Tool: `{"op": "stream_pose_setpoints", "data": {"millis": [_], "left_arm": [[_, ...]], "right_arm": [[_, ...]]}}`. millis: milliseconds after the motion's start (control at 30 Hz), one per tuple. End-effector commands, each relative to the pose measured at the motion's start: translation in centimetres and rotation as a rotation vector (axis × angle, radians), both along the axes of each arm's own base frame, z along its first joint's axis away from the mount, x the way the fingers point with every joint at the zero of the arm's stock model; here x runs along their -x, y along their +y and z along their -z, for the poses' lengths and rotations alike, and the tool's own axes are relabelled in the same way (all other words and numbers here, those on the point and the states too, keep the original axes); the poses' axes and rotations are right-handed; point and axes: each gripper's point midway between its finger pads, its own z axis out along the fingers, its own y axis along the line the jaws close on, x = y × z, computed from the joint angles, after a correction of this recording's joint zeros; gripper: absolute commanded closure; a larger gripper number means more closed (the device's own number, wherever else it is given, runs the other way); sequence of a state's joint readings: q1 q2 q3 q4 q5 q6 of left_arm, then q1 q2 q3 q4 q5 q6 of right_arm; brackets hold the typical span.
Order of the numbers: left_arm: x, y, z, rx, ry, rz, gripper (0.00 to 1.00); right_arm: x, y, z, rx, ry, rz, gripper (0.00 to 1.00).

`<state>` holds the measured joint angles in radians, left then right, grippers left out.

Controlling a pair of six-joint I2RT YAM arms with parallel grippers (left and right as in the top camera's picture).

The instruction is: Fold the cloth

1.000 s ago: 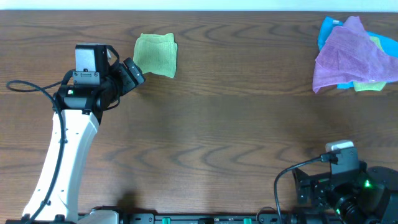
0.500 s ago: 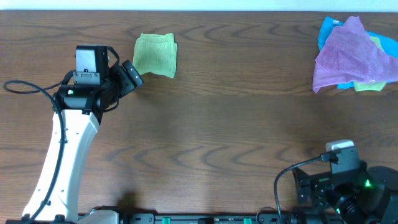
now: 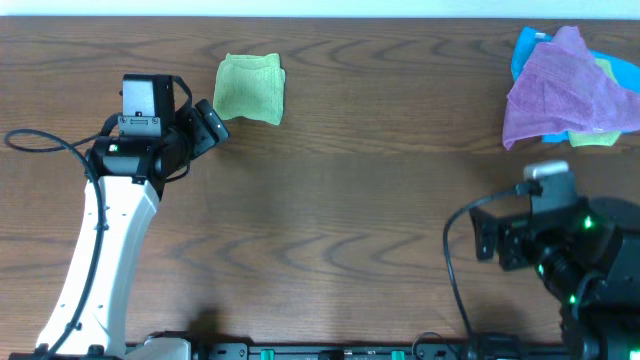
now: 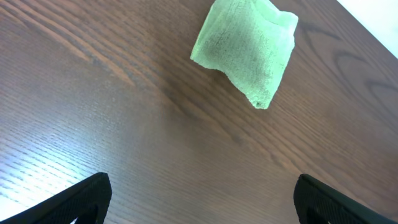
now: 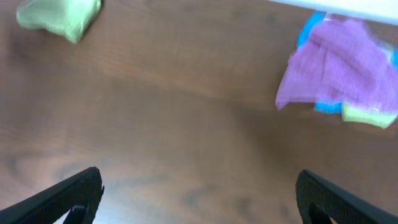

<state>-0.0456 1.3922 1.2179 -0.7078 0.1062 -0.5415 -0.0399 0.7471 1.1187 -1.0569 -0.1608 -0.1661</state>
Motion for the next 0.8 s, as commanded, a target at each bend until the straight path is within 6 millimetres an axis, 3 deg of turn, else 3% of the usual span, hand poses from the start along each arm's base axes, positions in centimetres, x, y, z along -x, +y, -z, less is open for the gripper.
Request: {"op": "stream_pose_setpoints", "data": {"millis": [0,133,200,367,533,767], "left_arm": [[-0.1,0.4,-0.2,-0.021,-0.005,0.001,0.05],[0.0,0.5,-0.1,-0.021,-0.002,0.001,0.05],[0.0,0.4,-0.1,-0.021,0.000,0.002,0.05],[0.4,0.5,0.1,-0.022,0.017,0.002,0.05],[0.5,0.5,0.2,-0.022,0.021,0.002,0.05],[0.5,0.5,0.2,-0.021,0.021,0.002,0.05]], "right_arm": [[-0.5,0.3,0.1,0.005,-0.007,-0.019,0.01],[-1.0,0.3,3.4,0.004,0.027,-0.019,0.01],[-0.9,0.3,6.7,0.003,0.043,-0.019,0.01],[2.0,0.4,14.4,0.000,0.148,-0.019,0.01],[4.6,0.4,20.5,-0.002,0.209,-0.019,0.01],[5.3,0.5,22.7,-0.002,0.198,-0.019,0.01]]}}
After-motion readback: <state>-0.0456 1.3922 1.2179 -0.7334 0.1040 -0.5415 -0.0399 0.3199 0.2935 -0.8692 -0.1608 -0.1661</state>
